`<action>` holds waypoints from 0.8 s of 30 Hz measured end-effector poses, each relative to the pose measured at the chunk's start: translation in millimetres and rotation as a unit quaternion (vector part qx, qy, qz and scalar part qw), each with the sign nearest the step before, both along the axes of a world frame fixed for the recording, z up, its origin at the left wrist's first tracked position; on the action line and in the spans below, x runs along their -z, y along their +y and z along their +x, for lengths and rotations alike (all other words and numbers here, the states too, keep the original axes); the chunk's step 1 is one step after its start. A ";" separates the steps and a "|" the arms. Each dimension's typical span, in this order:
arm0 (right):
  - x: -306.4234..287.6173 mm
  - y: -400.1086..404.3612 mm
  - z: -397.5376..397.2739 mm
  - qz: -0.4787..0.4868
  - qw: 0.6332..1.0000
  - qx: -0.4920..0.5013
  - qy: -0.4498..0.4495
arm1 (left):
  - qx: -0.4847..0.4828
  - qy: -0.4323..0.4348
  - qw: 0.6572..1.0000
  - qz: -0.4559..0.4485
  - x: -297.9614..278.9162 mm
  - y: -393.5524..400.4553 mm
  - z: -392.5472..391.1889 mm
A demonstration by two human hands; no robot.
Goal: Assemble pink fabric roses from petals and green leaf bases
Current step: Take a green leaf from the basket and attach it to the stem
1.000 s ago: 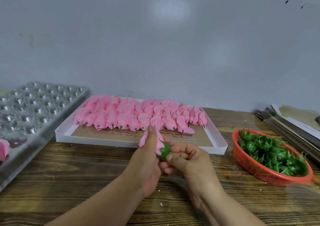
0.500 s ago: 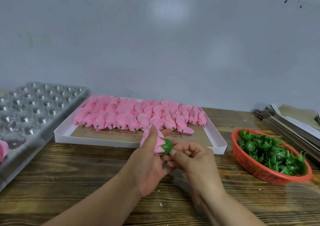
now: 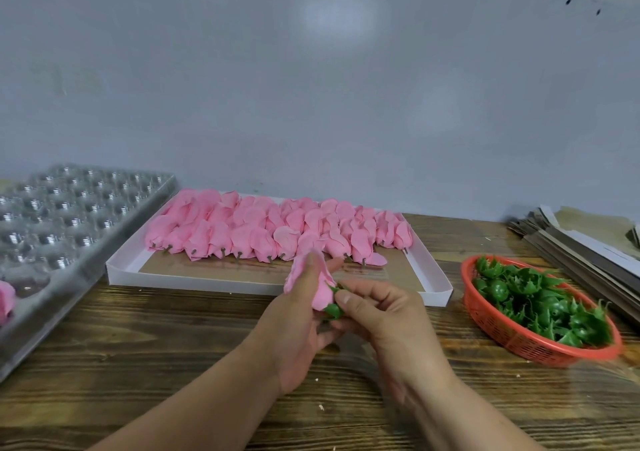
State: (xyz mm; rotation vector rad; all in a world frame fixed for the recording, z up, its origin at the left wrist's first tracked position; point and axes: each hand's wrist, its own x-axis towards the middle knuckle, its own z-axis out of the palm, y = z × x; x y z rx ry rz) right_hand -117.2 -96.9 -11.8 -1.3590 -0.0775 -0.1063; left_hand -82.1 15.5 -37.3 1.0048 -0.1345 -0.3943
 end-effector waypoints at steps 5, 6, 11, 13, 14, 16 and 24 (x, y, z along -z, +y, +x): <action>-2.1 -0.1 -1.7 -0.054 0.996 0.009 -0.066 | -0.077 -0.045 0.989 0.117 -3.8 -1.4 -3.0; -2.2 0.6 -2.0 -0.070 0.994 0.010 -0.082 | -0.086 -0.056 0.987 0.121 -5.2 -1.5 -3.6; 0.6 2.7 -1.8 -0.068 0.992 0.011 -0.101 | -0.114 -0.065 0.984 0.123 -4.8 -3.8 -2.4; -0.7 2.5 -2.8 -0.075 0.992 0.004 -0.103 | -0.112 -0.040 0.986 0.115 -2.3 -4.0 -0.6; -0.6 2.1 -2.8 -0.082 0.992 0.001 -0.101 | -0.111 -0.028 0.988 0.105 -1.8 -4.2 0.1; 0.8 2.4 -2.4 -0.108 0.990 0.018 -0.089 | -0.114 -0.015 0.990 0.085 -2.3 -4.3 0.8; 8.4 4.4 0.4 0.022 1.000 0.009 0.018 | -0.156 -0.019 0.986 0.065 3.6 -6.4 5.3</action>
